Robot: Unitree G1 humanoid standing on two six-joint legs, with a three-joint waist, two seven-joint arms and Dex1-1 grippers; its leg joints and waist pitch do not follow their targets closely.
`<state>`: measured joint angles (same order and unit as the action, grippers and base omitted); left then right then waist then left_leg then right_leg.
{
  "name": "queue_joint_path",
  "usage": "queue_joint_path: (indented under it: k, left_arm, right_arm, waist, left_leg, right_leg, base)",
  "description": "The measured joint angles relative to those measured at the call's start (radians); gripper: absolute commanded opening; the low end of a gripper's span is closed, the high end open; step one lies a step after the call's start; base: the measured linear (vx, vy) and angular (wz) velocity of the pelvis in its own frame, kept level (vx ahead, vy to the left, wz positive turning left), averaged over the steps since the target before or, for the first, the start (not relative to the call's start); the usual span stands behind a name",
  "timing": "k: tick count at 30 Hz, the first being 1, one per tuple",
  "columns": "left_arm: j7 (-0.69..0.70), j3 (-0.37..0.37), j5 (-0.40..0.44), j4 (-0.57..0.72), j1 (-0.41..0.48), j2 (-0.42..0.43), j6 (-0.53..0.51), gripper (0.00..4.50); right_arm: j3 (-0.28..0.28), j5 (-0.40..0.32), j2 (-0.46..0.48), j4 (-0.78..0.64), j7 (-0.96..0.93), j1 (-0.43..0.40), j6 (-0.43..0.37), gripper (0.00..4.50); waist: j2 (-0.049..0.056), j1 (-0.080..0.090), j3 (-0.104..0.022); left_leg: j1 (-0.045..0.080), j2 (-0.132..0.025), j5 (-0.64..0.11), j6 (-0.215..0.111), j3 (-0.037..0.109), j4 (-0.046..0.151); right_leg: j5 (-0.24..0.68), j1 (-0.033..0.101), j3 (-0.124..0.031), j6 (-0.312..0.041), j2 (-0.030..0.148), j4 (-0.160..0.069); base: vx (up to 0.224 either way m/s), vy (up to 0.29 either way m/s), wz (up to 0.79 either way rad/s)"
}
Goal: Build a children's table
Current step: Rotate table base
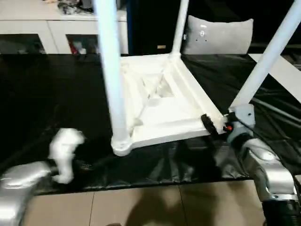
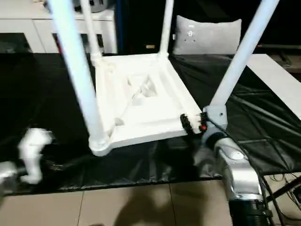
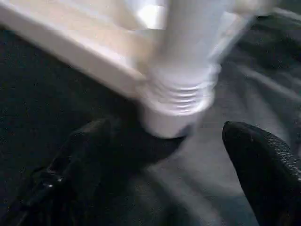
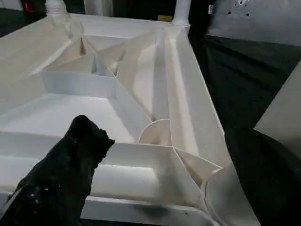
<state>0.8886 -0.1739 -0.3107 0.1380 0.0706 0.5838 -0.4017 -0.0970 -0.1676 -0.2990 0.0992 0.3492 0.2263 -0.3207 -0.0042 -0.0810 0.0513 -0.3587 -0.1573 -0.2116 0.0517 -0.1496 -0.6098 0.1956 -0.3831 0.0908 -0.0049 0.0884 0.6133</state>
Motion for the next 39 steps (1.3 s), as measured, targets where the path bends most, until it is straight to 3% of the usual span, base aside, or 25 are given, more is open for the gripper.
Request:
queue_joint_path:
  k: [4, 9, 13, 16, 23, 28, 33, 39]
  left_arm:
    - [0.000, -0.067, -0.012, -0.009, 0.003, 0.021, 0.038, 4.45]
    - [0.022, -0.067, -0.043, -0.071, -0.045, 0.023, 0.071, 4.45]
    - [0.021, -0.029, -0.040, -0.113, -0.129, -0.022, 0.092, 4.45]
    - [0.023, 0.031, -0.049, -0.093, -0.185, -0.049, 0.044, 4.45]
    - [0.047, 0.124, -0.081, -0.048, -0.282, -0.096, 0.005, 4.45]
    - [0.041, 0.166, -0.073, -0.123, -0.364, -0.161, 0.016, 4.45]
    - [0.023, 0.198, -0.060, -0.193, -0.433, -0.209, 0.029, 4.45]
    - [0.128, 0.244, -0.167, -0.131, -0.443, -0.226, -0.067, 4.45]
  right_arm:
    - [0.043, 0.002, 0.001, -0.008, 0.019, -0.005, -0.028, 4.50]
    - [0.108, -0.011, 0.003, -0.027, 0.091, -0.033, -0.076, 4.50]
    - [0.130, -0.023, -0.001, -0.056, 0.112, -0.043, -0.146, 4.50]
    - [0.137, -0.035, -0.004, -0.068, 0.117, -0.049, -0.188, 4.50]
    - [0.144, -0.031, -0.033, -0.098, 0.119, -0.051, -0.226, 4.50]
    - [0.141, -0.032, -0.066, -0.138, 0.121, -0.079, -0.288, 4.50]
    - [0.152, 0.010, -0.030, -0.068, 0.074, -0.097, -0.240, 4.50]
    - [0.145, 0.043, -0.013, 0.103, 0.025, -0.027, -0.145, 4.50]
  waist:
    - [-0.001, -0.001, 0.000]
    - [-0.001, -0.008, 0.000]
    - [-0.002, -0.010, 0.000]
    - [-0.006, -0.007, 0.000]
    - [-0.006, -0.008, 0.000]
    - [-0.005, -0.008, 0.000]
    - [-0.005, -0.008, 0.000]
    - [-0.007, -0.008, 0.000]
  left_leg:
    - [0.001, 0.000, 0.000, 0.000, -0.002, 0.003]
    - [0.003, 0.000, 0.000, 0.000, -0.003, 0.004]
    - [0.004, 0.000, 0.000, 0.000, -0.004, 0.004]
    - [0.005, 0.000, 0.000, 0.000, -0.006, 0.005]
    - [0.008, 0.000, 0.000, 0.000, -0.009, 0.008]
    - [0.008, 0.000, 0.000, 0.000, -0.010, 0.008]
    - [0.008, 0.000, 0.000, 0.001, -0.010, 0.008]
    - [0.008, 0.000, 0.000, 0.000, -0.015, 0.008]
  right_leg:
    - [-0.001, 0.000, -0.001, -0.002, 0.000, -0.002]
    - [-0.001, 0.000, -0.002, -0.003, 0.000, -0.002]
    - [-0.001, 0.001, -0.004, -0.003, 0.000, -0.002]
    - [-0.001, 0.001, -0.005, -0.003, 0.000, -0.001]
    - [-0.001, 0.001, -0.007, -0.003, 0.000, -0.001]
    - [-0.001, 0.001, -0.008, -0.003, 0.000, -0.002]
    - [-0.001, 0.001, -0.008, -0.003, 0.000, -0.002]
    - [-0.001, 0.000, -0.013, -0.003, 0.001, -0.002]
  base:
    - [0.000, 0.000, 0.00]
    - [0.000, 0.000, 0.00]
    - [0.000, 0.000, 0.00]
    - [0.000, 0.000, 0.00]
    - [0.000, 0.000, 0.00]
    - [0.000, 0.000, 0.00]
    - [0.000, 0.000, 0.00]
    - [0.000, 0.000, 0.00]
